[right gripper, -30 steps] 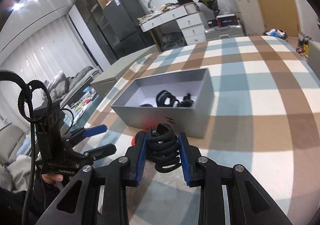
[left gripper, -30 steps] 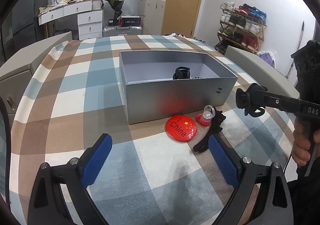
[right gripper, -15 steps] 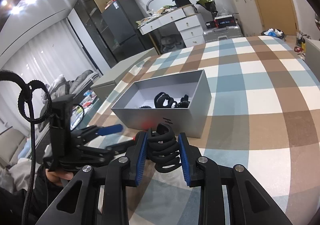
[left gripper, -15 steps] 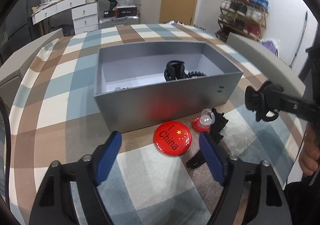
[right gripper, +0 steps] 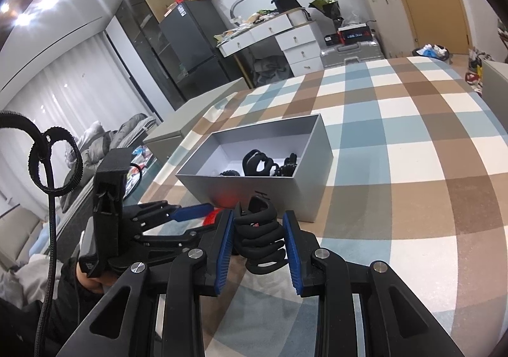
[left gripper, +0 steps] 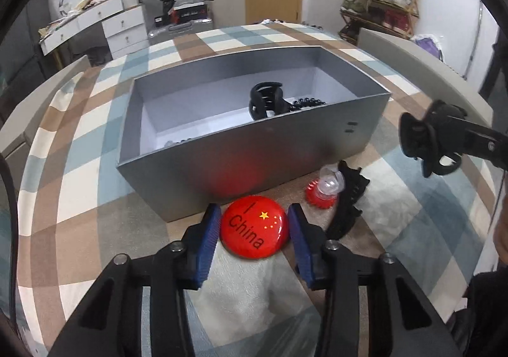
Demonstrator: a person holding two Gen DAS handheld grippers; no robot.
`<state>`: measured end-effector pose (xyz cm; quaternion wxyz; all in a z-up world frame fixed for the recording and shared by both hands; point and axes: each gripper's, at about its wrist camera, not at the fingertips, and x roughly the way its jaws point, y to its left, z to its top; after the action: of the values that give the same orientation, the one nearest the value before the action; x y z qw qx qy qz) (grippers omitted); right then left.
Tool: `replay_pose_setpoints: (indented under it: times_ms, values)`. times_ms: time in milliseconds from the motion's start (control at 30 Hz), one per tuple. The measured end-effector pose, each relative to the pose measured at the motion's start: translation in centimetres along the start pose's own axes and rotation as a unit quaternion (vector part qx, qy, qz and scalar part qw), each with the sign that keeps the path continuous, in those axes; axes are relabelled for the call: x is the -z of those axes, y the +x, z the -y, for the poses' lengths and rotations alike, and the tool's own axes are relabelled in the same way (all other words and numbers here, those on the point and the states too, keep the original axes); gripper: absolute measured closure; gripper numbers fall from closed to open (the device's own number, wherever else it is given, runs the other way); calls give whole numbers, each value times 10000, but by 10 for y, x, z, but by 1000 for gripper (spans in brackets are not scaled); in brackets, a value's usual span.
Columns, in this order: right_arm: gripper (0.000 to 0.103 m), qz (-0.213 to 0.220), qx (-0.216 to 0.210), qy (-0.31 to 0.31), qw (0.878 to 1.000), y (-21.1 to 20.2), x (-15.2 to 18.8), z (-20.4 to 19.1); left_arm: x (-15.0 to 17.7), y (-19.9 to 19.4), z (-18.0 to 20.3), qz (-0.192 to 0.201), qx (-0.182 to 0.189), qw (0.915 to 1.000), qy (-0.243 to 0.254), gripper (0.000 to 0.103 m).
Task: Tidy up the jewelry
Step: 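Grasp the red 'I China' badge with left gripper while right holds hair tie, then carry the red badge and hair tie over the grey box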
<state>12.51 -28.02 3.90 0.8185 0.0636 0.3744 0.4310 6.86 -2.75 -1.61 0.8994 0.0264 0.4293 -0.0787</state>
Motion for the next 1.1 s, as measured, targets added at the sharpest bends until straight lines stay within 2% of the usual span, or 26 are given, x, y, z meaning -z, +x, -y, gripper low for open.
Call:
replay_pose_setpoints:
  times_ms: [200, 500, 667, 867, 1100]
  values:
    - [73, -20, 20, -23, 10000, 1, 1, -1, 3, -4, -1, 44, 36, 10000, -1, 66]
    - [73, 6, 34, -31, 10000, 1, 1, 0, 1, -15, 2, 386, 86, 9992, 58, 66]
    - [73, 169, 9, 19, 9999, -6, -4, 1, -2, -28, 8, 663, 149, 9975, 184, 66]
    - [73, 335, -11, 45, 9994, -11, -17, -1, -9, -41, 8, 936, 214, 9952, 199, 66]
    - [73, 543, -86, -31, 9985, -10, -45, -12, -28, -51, -2, 1221, 121, 9924, 101, 66]
